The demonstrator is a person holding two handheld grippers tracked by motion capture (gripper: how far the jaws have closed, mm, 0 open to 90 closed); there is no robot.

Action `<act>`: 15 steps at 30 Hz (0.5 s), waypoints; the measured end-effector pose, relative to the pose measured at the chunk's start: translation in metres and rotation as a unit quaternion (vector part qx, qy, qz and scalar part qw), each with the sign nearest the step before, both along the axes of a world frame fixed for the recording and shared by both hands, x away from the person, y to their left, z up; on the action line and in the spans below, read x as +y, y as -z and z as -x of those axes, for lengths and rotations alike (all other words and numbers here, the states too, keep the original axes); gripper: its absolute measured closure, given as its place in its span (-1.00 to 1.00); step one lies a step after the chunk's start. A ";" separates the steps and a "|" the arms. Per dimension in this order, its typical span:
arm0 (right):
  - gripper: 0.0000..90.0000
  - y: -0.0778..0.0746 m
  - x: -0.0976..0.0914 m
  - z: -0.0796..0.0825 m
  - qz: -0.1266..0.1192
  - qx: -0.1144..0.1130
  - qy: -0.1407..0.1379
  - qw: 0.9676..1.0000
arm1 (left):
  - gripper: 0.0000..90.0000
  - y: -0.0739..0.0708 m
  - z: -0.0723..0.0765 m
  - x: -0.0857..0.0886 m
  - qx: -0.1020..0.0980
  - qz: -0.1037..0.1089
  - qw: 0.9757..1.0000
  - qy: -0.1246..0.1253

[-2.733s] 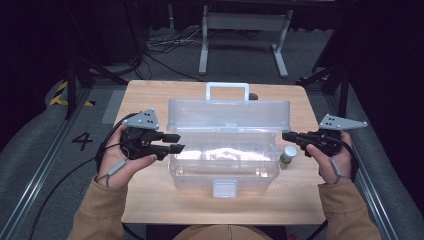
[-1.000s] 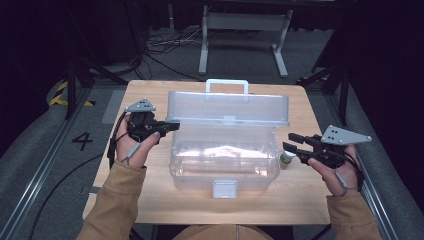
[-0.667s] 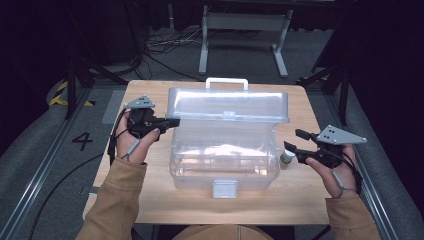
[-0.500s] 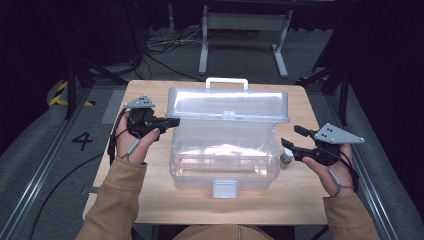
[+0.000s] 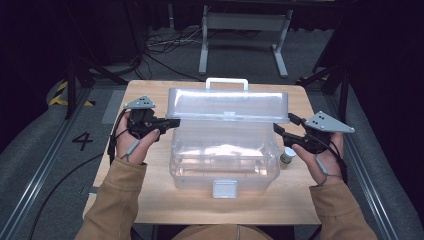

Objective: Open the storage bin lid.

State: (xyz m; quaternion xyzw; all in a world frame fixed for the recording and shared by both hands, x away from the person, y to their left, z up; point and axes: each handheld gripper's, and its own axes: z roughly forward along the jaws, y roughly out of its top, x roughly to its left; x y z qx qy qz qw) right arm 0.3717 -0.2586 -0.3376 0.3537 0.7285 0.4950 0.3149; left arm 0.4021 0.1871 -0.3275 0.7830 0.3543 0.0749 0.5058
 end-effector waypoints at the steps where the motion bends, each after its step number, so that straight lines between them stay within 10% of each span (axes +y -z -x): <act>1: 0.07 -0.001 0.002 -0.002 0.005 0.001 0.006 1.000 | 0.98 0.000 0.000 0.000 0.000 0.000 1.000 0.000; 15: 0.23 -0.001 0.015 -0.012 -0.021 -0.002 0.062 0.998 | 0.97 0.001 0.001 -0.001 0.002 -0.003 1.000 -0.003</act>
